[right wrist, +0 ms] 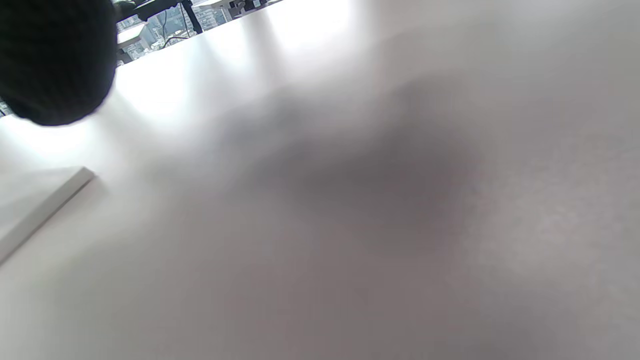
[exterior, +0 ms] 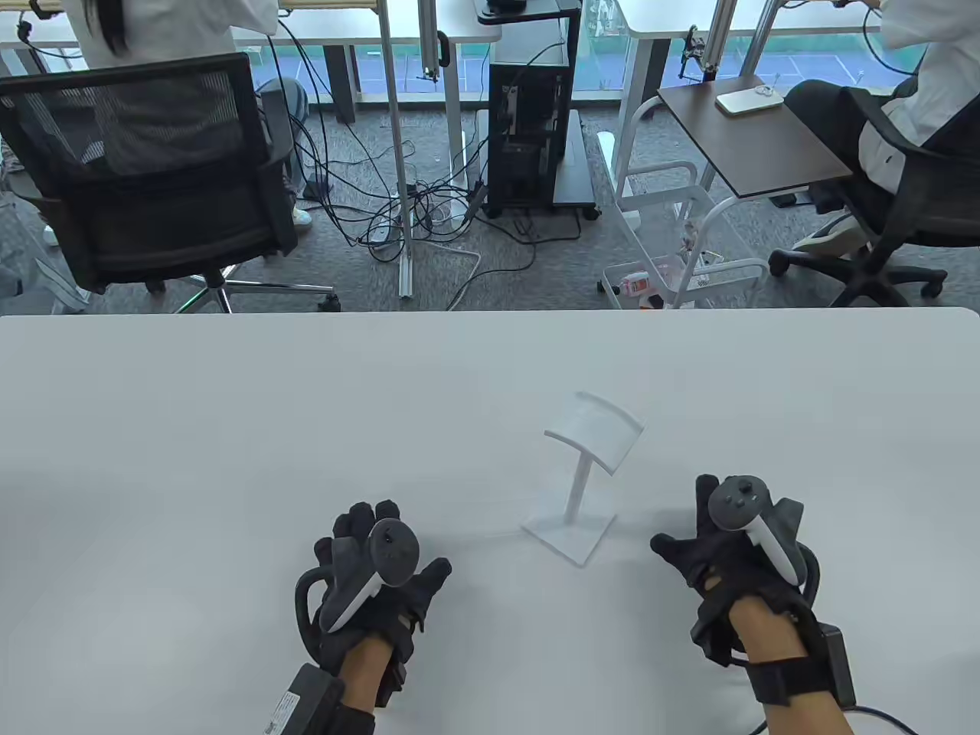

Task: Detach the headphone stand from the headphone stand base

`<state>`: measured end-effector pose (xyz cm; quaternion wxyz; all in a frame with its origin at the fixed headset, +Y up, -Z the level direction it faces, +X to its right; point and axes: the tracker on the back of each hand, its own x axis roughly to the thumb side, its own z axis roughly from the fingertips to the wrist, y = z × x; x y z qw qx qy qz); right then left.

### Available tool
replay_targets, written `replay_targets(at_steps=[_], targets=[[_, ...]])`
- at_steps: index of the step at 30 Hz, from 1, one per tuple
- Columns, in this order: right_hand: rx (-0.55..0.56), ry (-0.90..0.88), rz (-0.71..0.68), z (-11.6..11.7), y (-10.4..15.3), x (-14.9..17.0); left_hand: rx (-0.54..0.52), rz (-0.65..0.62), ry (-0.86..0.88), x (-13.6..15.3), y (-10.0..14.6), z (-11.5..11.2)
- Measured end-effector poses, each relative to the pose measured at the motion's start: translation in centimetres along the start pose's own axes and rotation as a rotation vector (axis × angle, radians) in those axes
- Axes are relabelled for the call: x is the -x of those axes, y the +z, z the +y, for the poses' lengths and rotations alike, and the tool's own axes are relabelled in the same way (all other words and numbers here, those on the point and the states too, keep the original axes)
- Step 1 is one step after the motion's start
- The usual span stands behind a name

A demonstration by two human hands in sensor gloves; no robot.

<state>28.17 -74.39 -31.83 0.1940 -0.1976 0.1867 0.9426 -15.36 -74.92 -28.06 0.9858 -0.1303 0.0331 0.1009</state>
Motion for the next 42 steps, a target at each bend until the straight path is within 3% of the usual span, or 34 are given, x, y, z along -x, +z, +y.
replay_targets(at_steps=[11,19,26,32,42], targets=[[-0.008,-0.045,-0.041,0.0,0.1,0.3,0.011,0.052,0.033,1.2,-0.5,0.2],[-0.029,-0.247,-0.300,0.6,1.5,-2.1,0.005,0.072,0.064,1.8,-0.8,0.4],[0.005,-0.322,-0.462,1.1,2.8,-5.1,0.029,0.066,0.074,1.8,-0.8,0.4],[-0.074,-0.313,-0.472,2.7,1.9,-6.8,0.060,0.039,0.051,1.0,-0.8,0.2],[-0.034,-0.473,-0.388,3.6,-0.3,-8.9,0.076,0.028,0.053,0.5,-0.7,0.1]])
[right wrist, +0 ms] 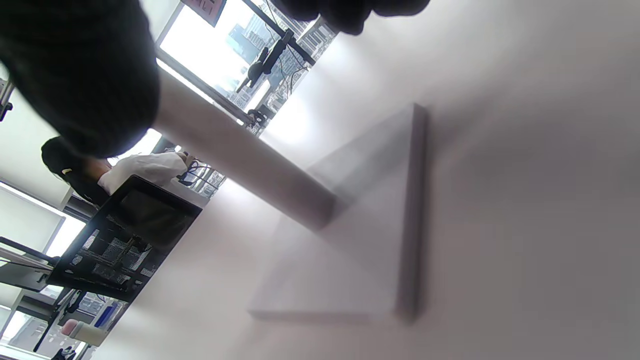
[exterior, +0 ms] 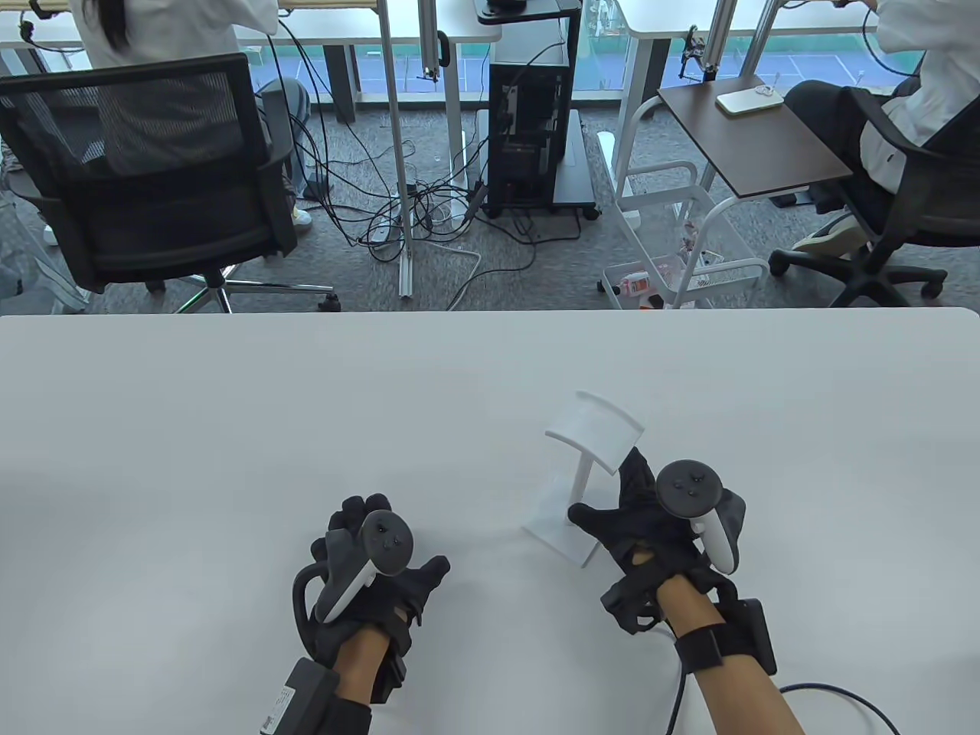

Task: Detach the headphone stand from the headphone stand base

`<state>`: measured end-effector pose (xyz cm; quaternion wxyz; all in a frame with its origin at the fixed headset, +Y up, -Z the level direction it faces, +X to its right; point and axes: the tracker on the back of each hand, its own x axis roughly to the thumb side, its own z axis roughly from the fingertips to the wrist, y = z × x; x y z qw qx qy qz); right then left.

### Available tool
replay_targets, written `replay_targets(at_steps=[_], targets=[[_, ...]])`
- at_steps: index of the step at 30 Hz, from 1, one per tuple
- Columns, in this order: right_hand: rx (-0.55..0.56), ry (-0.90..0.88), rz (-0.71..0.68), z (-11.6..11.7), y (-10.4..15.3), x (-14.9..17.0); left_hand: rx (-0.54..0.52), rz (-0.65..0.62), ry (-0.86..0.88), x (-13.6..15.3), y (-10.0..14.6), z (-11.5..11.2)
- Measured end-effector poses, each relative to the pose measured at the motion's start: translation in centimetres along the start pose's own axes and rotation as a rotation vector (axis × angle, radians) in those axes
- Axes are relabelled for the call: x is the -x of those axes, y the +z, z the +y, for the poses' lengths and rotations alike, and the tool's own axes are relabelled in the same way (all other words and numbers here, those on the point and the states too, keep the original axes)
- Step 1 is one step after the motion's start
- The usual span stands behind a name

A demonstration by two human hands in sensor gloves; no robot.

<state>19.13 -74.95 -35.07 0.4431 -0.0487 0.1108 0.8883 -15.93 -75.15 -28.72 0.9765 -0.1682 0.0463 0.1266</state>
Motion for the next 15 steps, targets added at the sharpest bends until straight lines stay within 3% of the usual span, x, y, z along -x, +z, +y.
replay_targets(at_steps=[4,8,15], targets=[[-0.013,-0.042,-0.016,0.9,-0.9,-0.6,0.004,0.006,0.000,0.1,0.0,0.0],[-0.056,0.028,-0.015,2.2,-1.4,-1.3,0.002,0.009,0.015,0.2,-0.1,0.0],[-0.033,0.043,-0.023,2.4,-1.1,-1.2,0.000,0.015,0.026,0.3,0.0,-0.2]])
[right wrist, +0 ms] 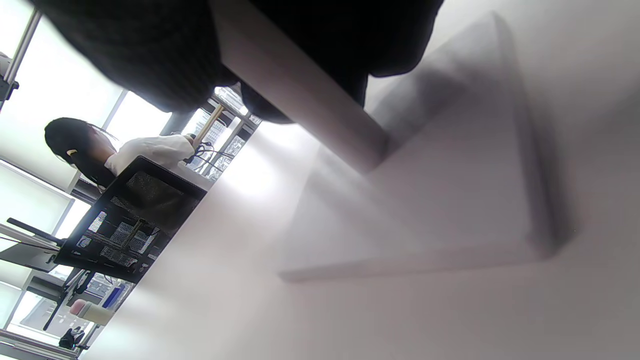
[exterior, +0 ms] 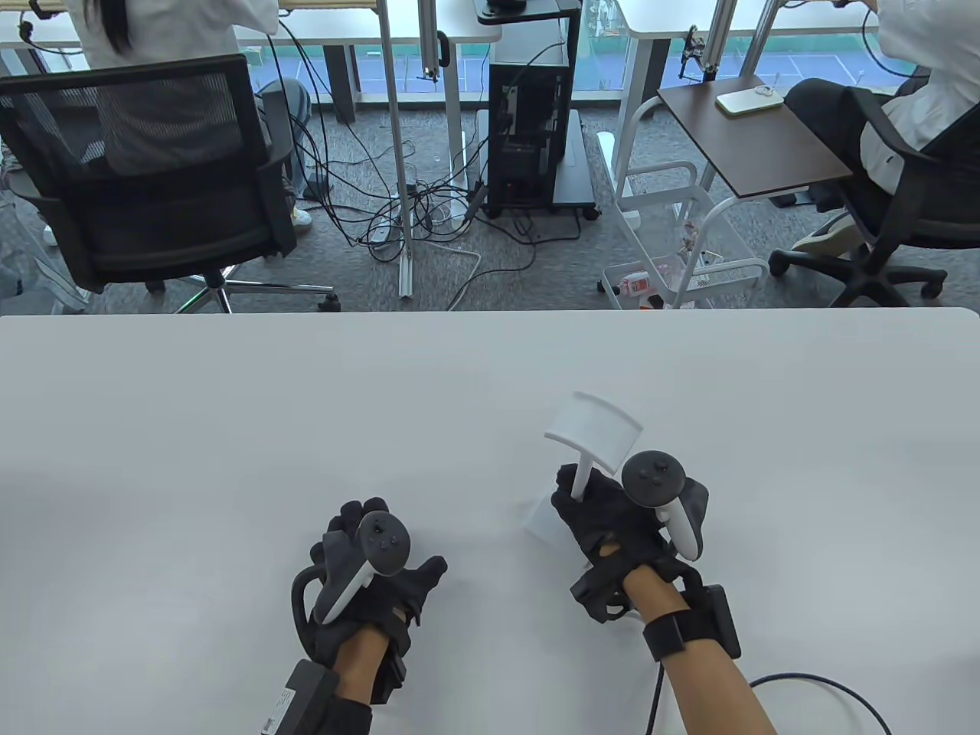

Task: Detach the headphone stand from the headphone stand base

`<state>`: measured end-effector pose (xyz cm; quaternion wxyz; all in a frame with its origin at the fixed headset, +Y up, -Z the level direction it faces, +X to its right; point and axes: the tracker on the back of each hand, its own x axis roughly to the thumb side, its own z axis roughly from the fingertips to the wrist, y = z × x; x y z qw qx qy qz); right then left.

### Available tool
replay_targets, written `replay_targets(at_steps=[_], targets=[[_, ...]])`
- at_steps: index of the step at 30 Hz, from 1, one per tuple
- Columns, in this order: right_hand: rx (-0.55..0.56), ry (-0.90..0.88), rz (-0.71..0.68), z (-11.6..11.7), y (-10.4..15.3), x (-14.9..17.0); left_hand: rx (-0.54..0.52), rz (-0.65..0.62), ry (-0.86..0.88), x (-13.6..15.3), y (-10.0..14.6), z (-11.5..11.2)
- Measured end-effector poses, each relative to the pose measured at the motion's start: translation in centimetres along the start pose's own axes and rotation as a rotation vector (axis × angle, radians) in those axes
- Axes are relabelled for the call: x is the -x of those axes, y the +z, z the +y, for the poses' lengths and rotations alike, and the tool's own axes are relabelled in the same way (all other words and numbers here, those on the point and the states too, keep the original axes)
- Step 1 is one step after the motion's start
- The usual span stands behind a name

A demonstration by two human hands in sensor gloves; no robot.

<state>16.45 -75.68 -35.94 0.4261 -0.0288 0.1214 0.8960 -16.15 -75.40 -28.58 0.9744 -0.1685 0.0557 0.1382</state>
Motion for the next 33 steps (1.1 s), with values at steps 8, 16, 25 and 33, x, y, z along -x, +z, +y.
replay_targets(at_steps=[8,16,25,33], targets=[[0.080,0.055,-0.053,-1.3,1.9,0.5,0.004,0.018,0.006,0.0,0.0,-0.3],[0.062,0.106,-0.066,-1.9,2.8,0.3,-0.004,0.012,0.019,-0.5,0.4,-0.4],[0.059,0.020,0.020,-4.4,3.6,1.9,-0.008,0.011,0.045,-0.3,0.8,-0.1],[0.079,-0.376,0.021,-7.3,5.7,2.9,0.006,0.009,0.058,-0.4,0.7,0.0]])
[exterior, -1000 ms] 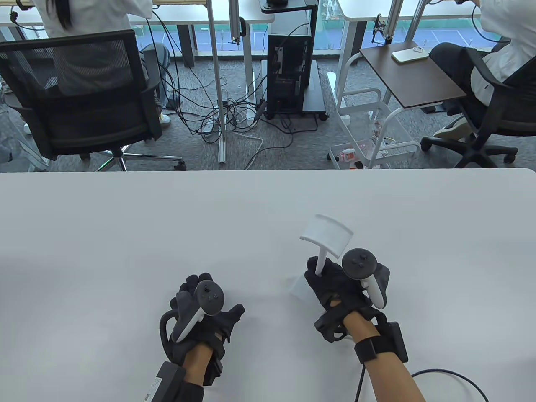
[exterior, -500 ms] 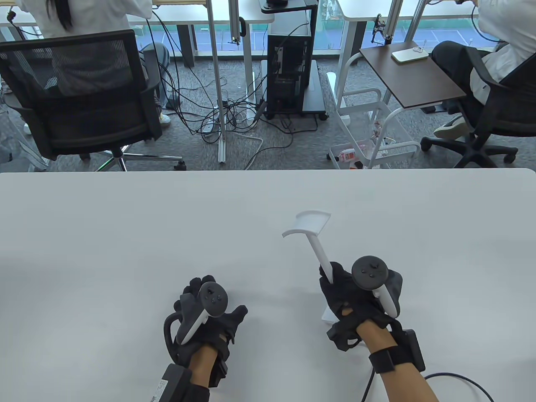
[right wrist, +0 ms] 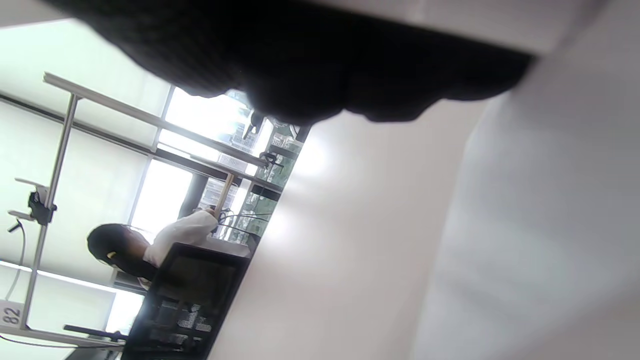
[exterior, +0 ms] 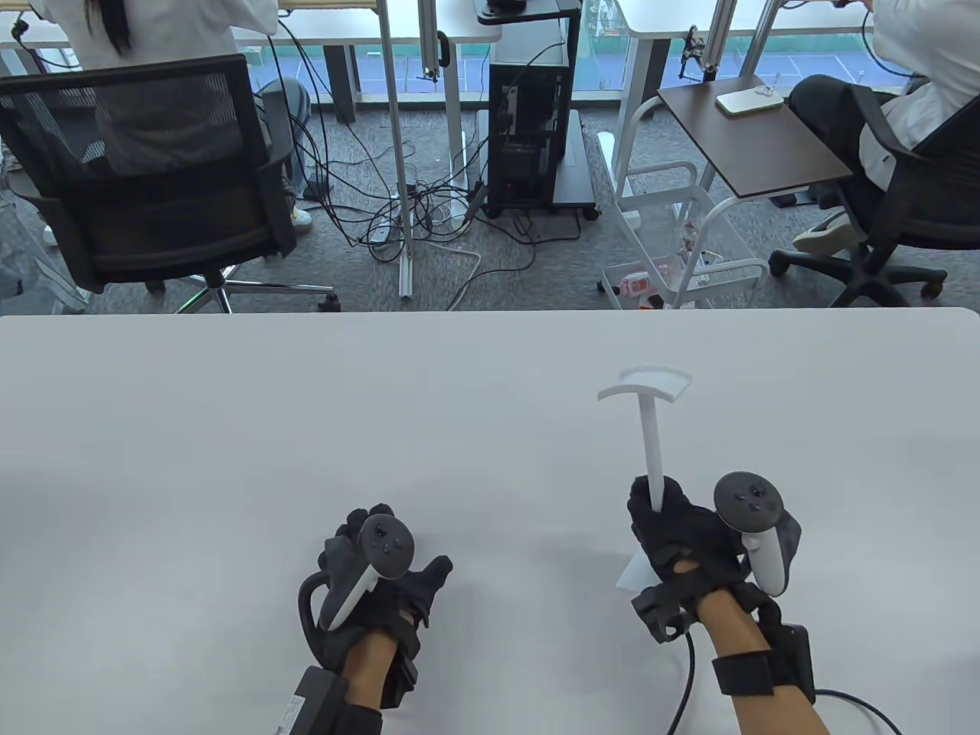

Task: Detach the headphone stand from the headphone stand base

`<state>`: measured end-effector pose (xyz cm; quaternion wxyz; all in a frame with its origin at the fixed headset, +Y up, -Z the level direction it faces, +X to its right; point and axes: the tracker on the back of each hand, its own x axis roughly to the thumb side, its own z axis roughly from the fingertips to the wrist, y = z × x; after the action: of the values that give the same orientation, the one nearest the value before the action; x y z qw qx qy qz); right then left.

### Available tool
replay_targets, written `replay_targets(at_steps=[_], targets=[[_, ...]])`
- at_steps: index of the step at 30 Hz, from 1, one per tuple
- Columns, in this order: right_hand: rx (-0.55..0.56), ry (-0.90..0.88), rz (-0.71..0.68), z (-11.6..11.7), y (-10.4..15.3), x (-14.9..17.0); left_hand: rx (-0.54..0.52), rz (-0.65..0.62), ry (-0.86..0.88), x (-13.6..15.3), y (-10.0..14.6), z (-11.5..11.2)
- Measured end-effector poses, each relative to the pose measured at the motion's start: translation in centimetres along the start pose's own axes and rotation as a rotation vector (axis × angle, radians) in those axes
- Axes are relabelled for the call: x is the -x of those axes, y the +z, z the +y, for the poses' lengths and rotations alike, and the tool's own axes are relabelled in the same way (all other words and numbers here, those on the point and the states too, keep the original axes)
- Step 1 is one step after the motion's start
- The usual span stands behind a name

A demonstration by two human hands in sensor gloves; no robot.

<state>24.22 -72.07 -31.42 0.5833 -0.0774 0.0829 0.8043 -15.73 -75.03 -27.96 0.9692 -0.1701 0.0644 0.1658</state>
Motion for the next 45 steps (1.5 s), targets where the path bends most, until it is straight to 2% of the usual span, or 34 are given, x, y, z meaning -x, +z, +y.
replay_targets(at_steps=[5,7,10,13,18,23,30,40,43,45], targets=[[-0.013,-0.285,-0.015,-0.6,0.6,0.0,0.036,-0.039,0.099,-0.7,0.4,0.1],[-0.034,-0.429,-0.010,-0.4,0.7,0.3,0.094,-0.081,0.182,-1.6,0.8,-0.2],[-0.061,-0.536,-0.002,0.3,0.8,0.5,0.167,-0.162,0.310,-3.4,1.5,-0.8],[-0.096,-0.644,0.013,1.6,1.2,0.4,0.226,-0.264,0.438,-5.9,2.7,-1.2],[-0.194,-0.857,0.118,5.1,1.5,0.9,0.316,-0.435,0.589,-10.0,4.7,-2.3],[-0.160,-0.800,0.124,6.8,1.5,1.0,0.349,-0.528,0.712,-11.7,5.6,-2.9],[-0.174,-0.759,0.117,8.0,1.5,0.9,0.351,-0.505,0.808,-10.9,5.3,-3.0],[-0.326,-0.680,0.157,10.3,2.4,1.6,0.177,-0.452,0.838,-8.7,4.9,-1.5],[-0.372,-0.639,0.168,11.4,2.4,1.6,0.097,-0.402,0.780,-8.0,4.6,-1.3],[-0.462,-0.653,0.177,12.1,2.4,1.6,0.061,-0.380,0.739,-7.4,4.3,-1.1]])
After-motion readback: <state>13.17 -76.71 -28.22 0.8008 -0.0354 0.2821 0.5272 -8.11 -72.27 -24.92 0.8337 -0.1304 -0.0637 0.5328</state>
